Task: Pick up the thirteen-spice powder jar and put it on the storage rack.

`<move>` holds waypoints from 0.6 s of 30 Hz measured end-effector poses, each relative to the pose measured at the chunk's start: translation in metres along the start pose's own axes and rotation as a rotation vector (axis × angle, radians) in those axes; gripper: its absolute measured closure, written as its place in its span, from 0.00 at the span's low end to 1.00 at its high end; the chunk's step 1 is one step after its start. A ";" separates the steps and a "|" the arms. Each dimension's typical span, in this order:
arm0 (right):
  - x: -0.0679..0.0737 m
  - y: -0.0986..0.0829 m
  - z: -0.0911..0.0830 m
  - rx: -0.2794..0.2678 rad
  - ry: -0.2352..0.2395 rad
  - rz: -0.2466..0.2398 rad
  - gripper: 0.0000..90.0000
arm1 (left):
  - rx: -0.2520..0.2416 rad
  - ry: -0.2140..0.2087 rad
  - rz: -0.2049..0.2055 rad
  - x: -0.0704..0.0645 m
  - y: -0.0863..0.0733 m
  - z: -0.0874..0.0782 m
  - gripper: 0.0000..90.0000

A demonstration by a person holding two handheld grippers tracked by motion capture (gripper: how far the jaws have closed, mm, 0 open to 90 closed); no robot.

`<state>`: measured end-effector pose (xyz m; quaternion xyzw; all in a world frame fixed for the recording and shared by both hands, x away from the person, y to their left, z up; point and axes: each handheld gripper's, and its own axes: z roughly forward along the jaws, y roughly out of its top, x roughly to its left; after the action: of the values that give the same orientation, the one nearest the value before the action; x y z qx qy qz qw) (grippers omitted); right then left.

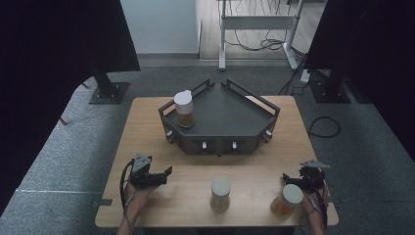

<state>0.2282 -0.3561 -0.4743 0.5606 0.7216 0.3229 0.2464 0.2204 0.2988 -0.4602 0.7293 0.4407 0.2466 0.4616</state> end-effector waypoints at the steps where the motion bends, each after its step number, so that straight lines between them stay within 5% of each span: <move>1: 0.000 0.000 0.000 0.000 0.000 0.000 0.01 | 0.000 0.000 0.000 0.000 0.000 0.000 0.05; 18: 0.000 0.000 0.000 0.001 0.002 -0.001 0.01 | 0.056 -0.002 -0.013 -0.001 -0.006 0.010 0.05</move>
<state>0.2283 -0.3564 -0.4741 0.5599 0.7224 0.3230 0.2457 0.2249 0.2948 -0.4700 0.7393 0.4517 0.2306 0.4429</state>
